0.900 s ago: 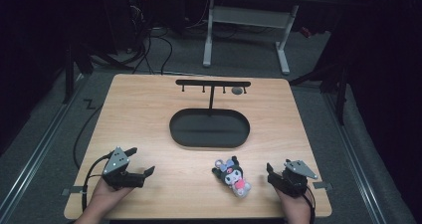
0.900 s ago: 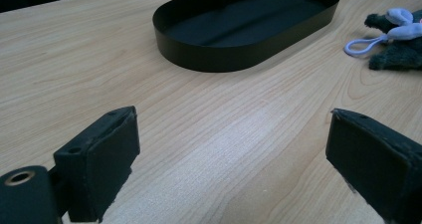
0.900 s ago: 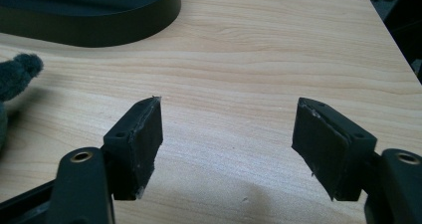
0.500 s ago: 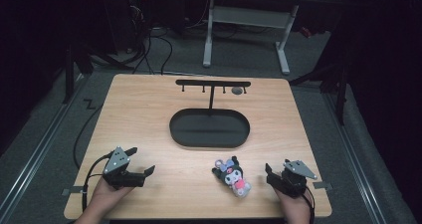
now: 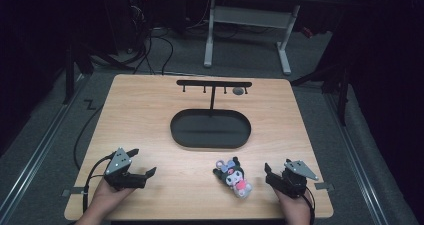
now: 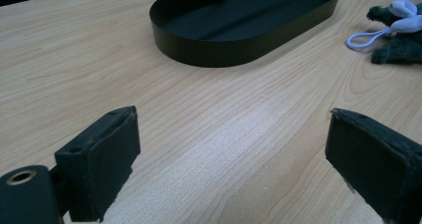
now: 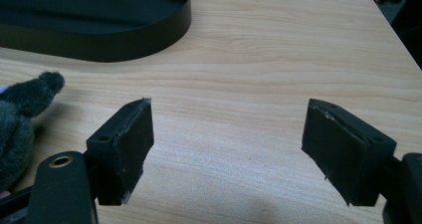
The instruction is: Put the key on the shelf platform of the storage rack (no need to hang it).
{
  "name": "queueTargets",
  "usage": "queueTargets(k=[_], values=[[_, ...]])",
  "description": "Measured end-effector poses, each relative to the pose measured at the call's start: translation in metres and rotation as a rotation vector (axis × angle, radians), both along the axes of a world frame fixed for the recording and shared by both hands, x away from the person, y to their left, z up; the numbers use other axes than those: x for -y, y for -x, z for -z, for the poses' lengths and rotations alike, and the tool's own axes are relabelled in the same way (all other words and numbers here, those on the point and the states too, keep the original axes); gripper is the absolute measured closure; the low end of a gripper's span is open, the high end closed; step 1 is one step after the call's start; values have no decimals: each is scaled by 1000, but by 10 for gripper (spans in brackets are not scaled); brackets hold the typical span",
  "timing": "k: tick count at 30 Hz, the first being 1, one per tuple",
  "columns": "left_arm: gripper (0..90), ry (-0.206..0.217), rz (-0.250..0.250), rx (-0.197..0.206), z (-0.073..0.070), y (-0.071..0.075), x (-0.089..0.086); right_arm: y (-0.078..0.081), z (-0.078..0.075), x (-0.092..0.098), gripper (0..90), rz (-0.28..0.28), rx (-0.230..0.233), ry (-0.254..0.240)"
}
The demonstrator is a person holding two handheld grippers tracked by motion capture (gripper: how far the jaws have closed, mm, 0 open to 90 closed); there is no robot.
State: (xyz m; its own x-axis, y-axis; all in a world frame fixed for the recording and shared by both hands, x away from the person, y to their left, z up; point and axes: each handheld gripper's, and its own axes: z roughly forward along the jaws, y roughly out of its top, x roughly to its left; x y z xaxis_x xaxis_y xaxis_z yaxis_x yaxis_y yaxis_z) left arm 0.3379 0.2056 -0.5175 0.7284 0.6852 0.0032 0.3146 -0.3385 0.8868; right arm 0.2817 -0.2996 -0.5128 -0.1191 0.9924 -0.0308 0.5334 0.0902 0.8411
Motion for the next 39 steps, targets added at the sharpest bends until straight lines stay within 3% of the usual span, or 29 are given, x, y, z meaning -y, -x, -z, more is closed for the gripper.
queueTargets(k=[6, 9, 15, 22, 26, 32, 39], values=[[87, 3, -7, 1, 1, -2, -1, -1, -8, -2, 184, 21, -24, -38], [86, 4, -14, 1, 1, -3, -1, -3, -11, -3, 186, 7, -34, -33], [82, 4, -12, 1, 1, -3, 0, -5, -11, -11, 191, -42, -70, 37], [65, -10, -23, 2, 0, -1, -1, -6, -15, -19, 219, -69, -89, 64], [53, -2, -34, -2, 0, -1, -3, -8, -15, -22, 226, -76, -83, 44], [44, 10, -39, -2, 0, -1, -3, -16, -10, -25, 196, -100, -147, 38], [41, 2, -37, -2, 0, 1, -5, -16, -10, -28, 187, -116, -182, 55]])
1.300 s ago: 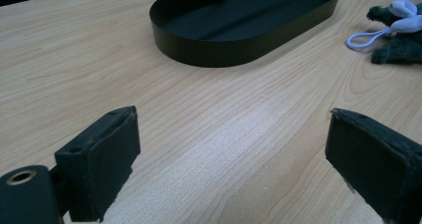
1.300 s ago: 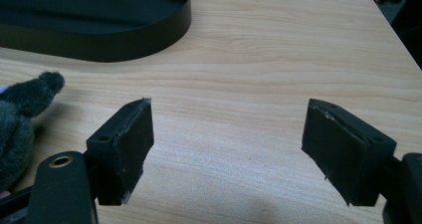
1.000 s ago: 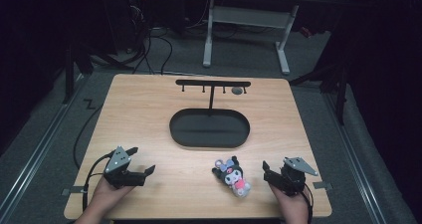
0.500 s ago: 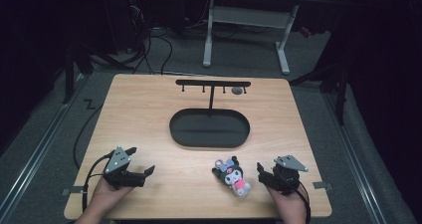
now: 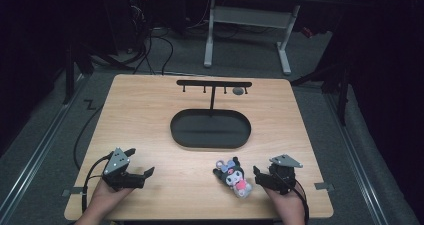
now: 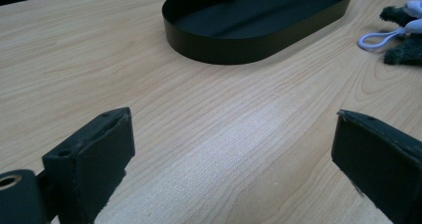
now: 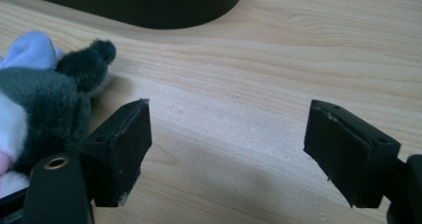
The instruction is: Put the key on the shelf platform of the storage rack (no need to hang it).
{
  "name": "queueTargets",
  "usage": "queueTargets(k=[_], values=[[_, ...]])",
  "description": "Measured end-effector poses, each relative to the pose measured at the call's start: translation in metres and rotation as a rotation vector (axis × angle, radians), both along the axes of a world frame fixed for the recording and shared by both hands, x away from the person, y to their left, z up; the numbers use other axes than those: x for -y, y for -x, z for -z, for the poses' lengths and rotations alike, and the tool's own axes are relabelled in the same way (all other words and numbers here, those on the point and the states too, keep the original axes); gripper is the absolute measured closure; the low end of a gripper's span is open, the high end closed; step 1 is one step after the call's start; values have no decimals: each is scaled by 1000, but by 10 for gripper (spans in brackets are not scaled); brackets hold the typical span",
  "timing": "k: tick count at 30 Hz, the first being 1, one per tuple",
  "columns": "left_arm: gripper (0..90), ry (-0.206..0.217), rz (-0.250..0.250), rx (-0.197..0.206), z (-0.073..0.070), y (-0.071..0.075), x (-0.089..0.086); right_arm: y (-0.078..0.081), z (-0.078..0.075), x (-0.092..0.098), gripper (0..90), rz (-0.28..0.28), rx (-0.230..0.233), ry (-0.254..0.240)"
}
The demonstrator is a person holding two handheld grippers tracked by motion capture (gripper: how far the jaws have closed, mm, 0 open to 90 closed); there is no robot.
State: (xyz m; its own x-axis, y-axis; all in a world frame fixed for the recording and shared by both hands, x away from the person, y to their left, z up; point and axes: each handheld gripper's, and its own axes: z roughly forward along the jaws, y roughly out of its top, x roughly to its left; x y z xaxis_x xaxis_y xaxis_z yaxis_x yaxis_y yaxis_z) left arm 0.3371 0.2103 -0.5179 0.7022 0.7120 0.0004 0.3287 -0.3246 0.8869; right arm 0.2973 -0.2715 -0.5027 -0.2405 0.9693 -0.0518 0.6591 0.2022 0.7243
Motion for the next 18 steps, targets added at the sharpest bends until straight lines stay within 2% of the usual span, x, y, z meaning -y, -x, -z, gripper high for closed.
queueTargets(k=[6, 10, 18], values=[[41, 6, 1, -6, 0, 0, -2, -1, -2, 1, 172, 17, -28, 5], [41, 16, 7, -6, 0, -1, -1, -2, -3, 4, 172, 15, -52, -44], [41, 17, 12, -6, 0, 1, -2, -4, -11, 8, 167, 14, -96, -52]])
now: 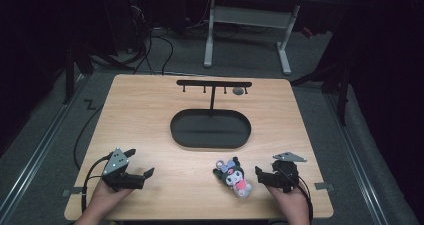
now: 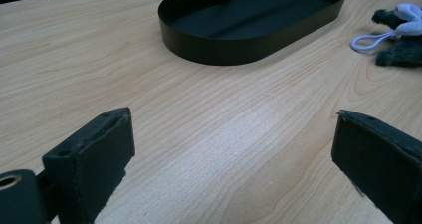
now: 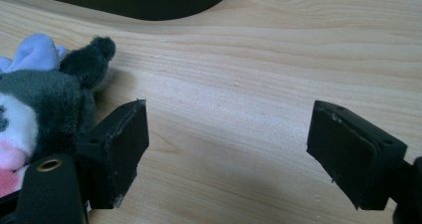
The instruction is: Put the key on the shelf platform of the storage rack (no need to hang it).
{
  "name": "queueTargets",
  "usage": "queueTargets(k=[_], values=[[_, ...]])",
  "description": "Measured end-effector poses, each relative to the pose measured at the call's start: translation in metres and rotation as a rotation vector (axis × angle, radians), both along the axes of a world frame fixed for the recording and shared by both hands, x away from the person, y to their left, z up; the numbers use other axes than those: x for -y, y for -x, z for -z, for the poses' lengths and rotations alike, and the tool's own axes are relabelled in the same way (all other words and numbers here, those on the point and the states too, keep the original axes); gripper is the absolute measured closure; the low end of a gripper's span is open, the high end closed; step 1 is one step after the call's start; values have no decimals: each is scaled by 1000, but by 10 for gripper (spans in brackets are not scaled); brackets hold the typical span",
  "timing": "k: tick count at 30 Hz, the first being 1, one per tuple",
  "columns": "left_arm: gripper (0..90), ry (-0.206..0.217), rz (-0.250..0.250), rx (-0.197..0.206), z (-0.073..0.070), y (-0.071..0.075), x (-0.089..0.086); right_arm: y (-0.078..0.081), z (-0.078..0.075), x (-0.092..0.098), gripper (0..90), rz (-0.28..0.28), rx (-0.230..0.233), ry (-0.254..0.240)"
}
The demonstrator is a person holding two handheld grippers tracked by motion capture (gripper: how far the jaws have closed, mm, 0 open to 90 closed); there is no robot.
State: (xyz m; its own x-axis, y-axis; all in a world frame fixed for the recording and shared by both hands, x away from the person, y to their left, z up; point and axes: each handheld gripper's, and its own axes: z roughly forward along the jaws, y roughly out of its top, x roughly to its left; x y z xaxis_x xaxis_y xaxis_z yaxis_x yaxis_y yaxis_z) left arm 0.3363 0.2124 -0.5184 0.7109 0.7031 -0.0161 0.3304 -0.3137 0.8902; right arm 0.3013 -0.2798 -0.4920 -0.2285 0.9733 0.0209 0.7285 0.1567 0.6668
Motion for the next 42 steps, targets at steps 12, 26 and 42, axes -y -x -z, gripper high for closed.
queueTargets(k=[12, 26, 42], values=[[34, -2, -36, -16, 2, 3, -6, -4, -5, 4, 197, -19, -28, -7], [28, 9, -48, -14, 2, -3, -9, -14, -6, 1, 227, -79, -127, 16], [28, -5, -49, 14, -1, -9, -5, -27, -22, -6, 233, -90, -222, 115]])
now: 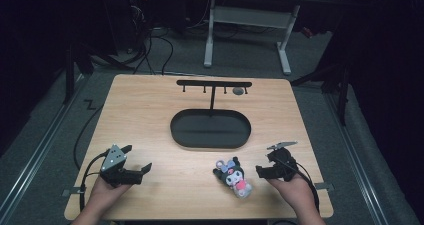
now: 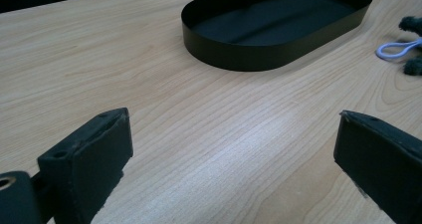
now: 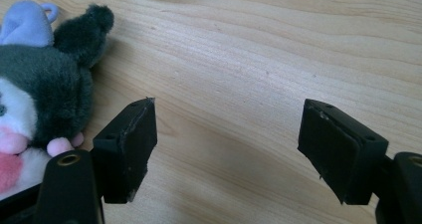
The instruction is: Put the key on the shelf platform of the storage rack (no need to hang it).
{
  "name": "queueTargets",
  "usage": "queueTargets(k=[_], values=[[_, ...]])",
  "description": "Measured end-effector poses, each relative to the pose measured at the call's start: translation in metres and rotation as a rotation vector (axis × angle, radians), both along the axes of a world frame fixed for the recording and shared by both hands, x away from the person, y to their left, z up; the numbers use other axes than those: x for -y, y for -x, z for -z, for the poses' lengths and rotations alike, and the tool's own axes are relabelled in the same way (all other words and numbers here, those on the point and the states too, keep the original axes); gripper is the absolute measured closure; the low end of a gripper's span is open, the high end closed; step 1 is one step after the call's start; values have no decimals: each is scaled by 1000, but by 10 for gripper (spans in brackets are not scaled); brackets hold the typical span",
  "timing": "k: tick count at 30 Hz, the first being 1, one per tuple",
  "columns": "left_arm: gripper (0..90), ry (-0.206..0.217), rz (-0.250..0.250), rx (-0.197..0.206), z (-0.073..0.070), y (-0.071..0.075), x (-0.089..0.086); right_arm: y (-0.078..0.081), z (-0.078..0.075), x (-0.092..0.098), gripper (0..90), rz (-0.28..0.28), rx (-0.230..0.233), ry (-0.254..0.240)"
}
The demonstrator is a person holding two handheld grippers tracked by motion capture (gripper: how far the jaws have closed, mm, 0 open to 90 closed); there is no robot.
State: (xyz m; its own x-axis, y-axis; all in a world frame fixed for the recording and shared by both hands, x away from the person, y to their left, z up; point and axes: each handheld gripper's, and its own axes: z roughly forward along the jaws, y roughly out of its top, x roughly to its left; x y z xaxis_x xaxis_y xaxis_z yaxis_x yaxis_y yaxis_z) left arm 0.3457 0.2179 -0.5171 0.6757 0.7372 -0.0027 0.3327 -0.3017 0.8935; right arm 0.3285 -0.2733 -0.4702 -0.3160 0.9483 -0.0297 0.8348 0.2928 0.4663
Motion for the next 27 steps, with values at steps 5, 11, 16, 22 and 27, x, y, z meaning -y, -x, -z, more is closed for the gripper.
queueTargets(k=[5, 11, 16, 22, 27], values=[[28, -8, 0, 1, 0, -1, 1, -2, -1, -5, 236, -10, -27, 20], [29, -17, 7, 2, 0, 0, 4, -1, -3, -9, 246, -44, -50, 68], [29, -13, 14, 3, 0, 1, 5, 1, -3, -9, 251, -50, -83, 56], [28, -28, 24, 0, 1, 3, 4, 0, -4, -9, 253, -68, -109, 75], [27, -38, 27, 3, 1, 6, 4, 4, -7, -14, 252, -98, -114, 90]])
